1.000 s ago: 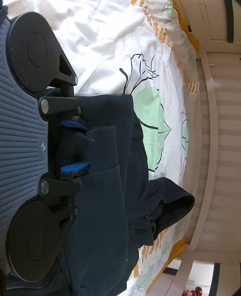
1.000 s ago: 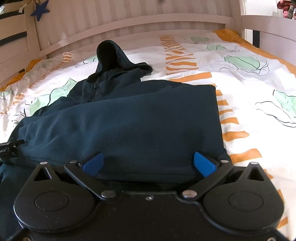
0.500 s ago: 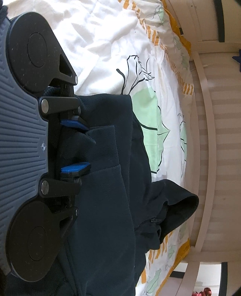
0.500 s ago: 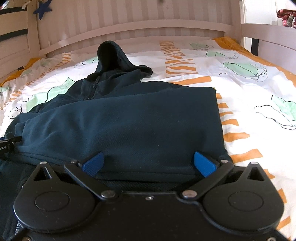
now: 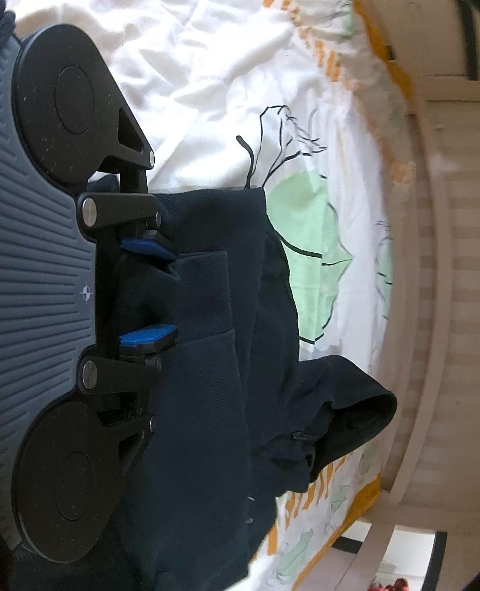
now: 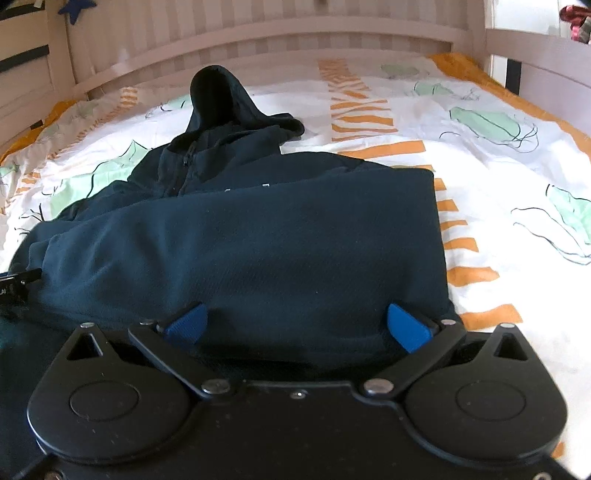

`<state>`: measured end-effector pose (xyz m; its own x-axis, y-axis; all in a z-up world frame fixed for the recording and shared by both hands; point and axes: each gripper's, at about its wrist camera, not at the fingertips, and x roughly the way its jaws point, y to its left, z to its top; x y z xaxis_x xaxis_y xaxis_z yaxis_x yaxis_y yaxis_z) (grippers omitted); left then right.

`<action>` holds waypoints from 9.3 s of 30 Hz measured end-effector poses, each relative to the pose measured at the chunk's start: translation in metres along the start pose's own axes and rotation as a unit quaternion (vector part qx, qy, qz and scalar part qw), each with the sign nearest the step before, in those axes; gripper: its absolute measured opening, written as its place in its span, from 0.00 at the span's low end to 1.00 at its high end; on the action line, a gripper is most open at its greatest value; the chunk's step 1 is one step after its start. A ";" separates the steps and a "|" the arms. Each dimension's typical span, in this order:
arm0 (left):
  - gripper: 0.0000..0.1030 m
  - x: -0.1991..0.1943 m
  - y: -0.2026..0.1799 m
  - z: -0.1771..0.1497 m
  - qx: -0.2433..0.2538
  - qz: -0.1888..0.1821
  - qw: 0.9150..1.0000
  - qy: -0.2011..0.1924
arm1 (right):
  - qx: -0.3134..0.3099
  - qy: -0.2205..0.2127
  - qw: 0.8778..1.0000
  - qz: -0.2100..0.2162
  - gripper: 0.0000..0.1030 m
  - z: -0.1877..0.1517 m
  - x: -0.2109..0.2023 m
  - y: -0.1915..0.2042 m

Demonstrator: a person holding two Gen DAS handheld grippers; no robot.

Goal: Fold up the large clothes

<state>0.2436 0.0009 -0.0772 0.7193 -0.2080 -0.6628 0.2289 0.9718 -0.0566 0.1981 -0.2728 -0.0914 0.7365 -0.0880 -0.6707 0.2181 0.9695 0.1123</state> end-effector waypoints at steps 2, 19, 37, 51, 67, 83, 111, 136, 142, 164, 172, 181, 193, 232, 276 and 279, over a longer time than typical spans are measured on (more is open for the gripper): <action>0.39 -0.008 0.001 0.015 -0.009 -0.006 1.000 -0.001 | 0.001 -0.030 0.999 0.018 0.98 0.014 -0.012 0.000; 0.56 0.090 -0.092 0.156 0.088 -0.094 0.990 -0.048 | -0.026 -0.085 0.996 0.032 0.97 0.133 0.120 0.009; 0.56 0.181 -0.089 0.206 0.119 0.067 0.989 -0.055 | -0.047 -0.060 0.997 0.028 0.98 0.155 0.151 0.002; 0.57 0.194 -0.014 0.160 0.039 0.033 0.999 0.004 | -0.068 -0.030 0.997 0.038 0.97 0.175 0.171 0.017; 0.61 0.172 -0.001 0.162 0.062 -0.030 0.998 0.009 | 0.038 0.014 0.999 -0.005 0.91 0.176 0.178 -0.063; 0.64 0.185 -0.033 0.200 0.007 -0.124 0.992 0.019 | 0.008 -0.032 0.993 0.114 0.92 0.220 0.182 -0.014; 0.18 0.138 -0.039 0.152 0.077 -0.116 0.989 -0.046 | -0.063 -0.093 0.977 0.180 0.15 0.202 0.140 0.014; 0.32 0.012 -0.019 0.062 0.016 -0.212 0.977 -0.001 | -0.186 -0.107 0.965 0.149 0.75 0.120 -0.002 0.048; 0.43 0.035 -0.029 0.052 -0.008 -0.241 0.970 0.041 | -0.240 -0.108 0.954 0.143 0.77 0.140 0.025 0.094; 0.46 0.097 -0.089 0.094 0.041 -0.352 0.935 0.024 | -0.232 -0.097 0.947 0.198 0.12 0.233 0.069 0.071; 0.51 0.126 -0.112 0.109 0.038 -0.400 0.915 0.018 | -0.252 -0.102 0.935 0.228 0.12 0.227 0.071 0.066; 0.51 0.146 -0.123 0.114 0.020 -0.336 0.940 0.054 | -0.251 -0.117 0.922 0.272 0.12 0.197 0.043 0.059; 0.56 0.036 -0.032 0.025 -0.003 -0.335 0.937 0.098 | -0.371 -0.055 0.878 0.299 0.13 0.077 -0.014 0.085; 0.09 0.031 -0.035 0.043 -0.121 -0.278 0.953 0.005 | 0.076 -0.022 0.971 0.224 0.22 0.094 0.020 0.003; 1.00 0.051 -0.066 0.008 0.001 -0.019 0.999 -0.039 | -0.064 -0.034 0.996 0.056 1.00 0.013 0.037 0.062; 1.00 0.051 -0.065 0.007 -0.002 -0.022 0.999 -0.039 | -0.061 -0.036 0.996 0.058 1.00 0.012 0.037 0.062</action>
<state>0.2701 -0.0742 -0.1017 0.7581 -0.2577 -0.5991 0.2589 0.9620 -0.0862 0.2460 -0.2189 -0.1005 0.7977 0.0136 -0.6029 0.0527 0.9944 0.0920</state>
